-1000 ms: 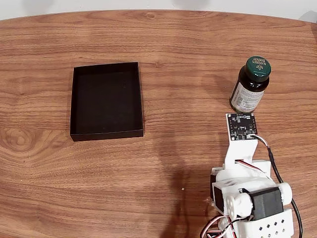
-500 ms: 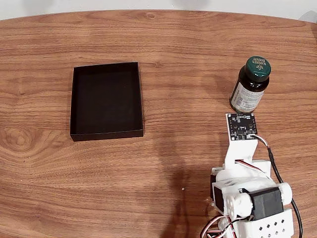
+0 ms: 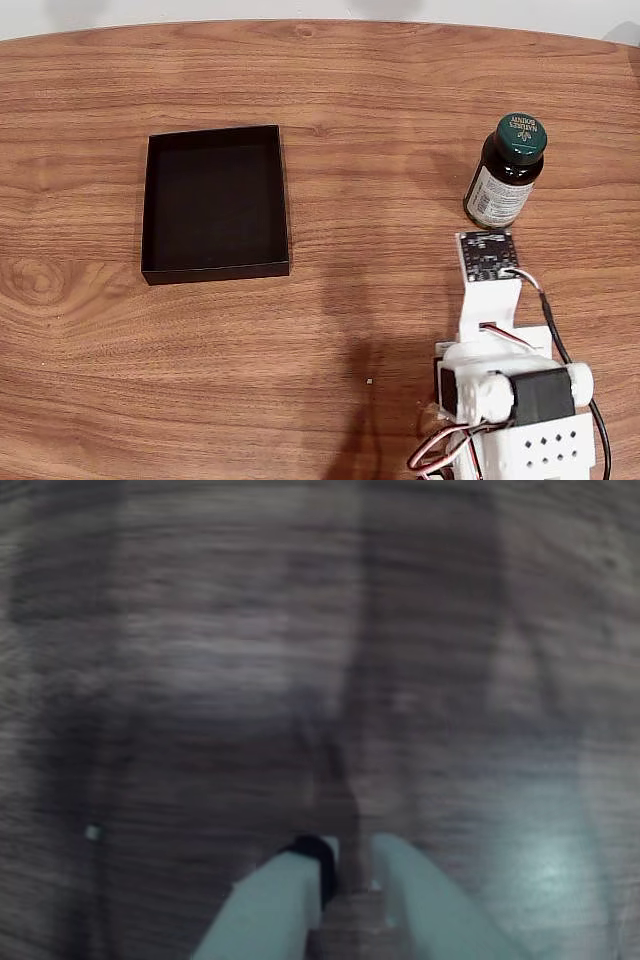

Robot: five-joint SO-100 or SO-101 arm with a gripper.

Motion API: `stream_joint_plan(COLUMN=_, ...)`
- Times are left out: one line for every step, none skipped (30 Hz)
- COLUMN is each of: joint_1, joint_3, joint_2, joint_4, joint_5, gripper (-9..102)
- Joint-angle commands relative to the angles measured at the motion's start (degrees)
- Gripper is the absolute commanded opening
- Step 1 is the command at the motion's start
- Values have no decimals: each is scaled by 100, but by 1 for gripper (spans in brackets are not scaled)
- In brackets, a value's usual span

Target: Pick up the pill bottle and place it in the black box.

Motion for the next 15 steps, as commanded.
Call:
stream_joint_plan(joint_1=352, joint_3=-97, joint_2=-835, joint_4=-1441, joint_5=290, gripper=6)
stream_joint_plan(joint_1=439, joint_3=-97, joint_2=-958, joint_4=-1723, joint_5=378, gripper=9)
stream_joint_plan(joint_1=519, joint_3=-97, joint_2=-1072, joint_4=-1978, joint_5=466, gripper=12)
stream_joint_plan(joint_1=606, joint_3=-97, joint_2=-1178, joint_4=-2224, joint_5=536, gripper=13)
stream_joint_plan(joint_1=668, joint_3=-97, joint_2=-1292, joint_4=-2470, joint_5=563, gripper=13)
stream_joint_plan(joint_1=729, joint_3=-97, joint_2=-1389, joint_4=-2689, joint_5=571, gripper=13)
stream_joint_plan(joint_1=791, joint_3=-97, joint_2=-1477, joint_4=-2918, joint_5=554, gripper=13)
stream_joint_plan(joint_1=826, joint_3=-97, joint_2=-1556, joint_4=-3111, joint_5=510, gripper=13)
stream_joint_plan(joint_1=853, joint_3=-97, joint_2=-1617, joint_4=-3261, joint_5=466, gripper=13)
stream_joint_plan(joint_1=870, joint_3=-97, joint_2=-1670, joint_4=-3375, joint_5=466, gripper=13)
stream_joint_plan(joint_1=888, joint_3=-97, joint_2=-1723, joint_4=-3480, joint_5=466, gripper=12)
stream_joint_plan(joint_1=888, joint_3=-97, joint_2=-1775, joint_4=-3595, joint_5=387, gripper=11)
stream_joint_plan(joint_1=888, joint_3=-97, joint_2=-1811, joint_4=-3683, joint_5=325, gripper=11)
stream_joint_plan(joint_1=888, joint_3=-97, joint_2=-1846, joint_4=-3771, joint_5=220, gripper=11)
stream_joint_plan(joint_1=888, joint_3=-97, joint_2=-1881, joint_4=-3850, joint_5=123, gripper=11)
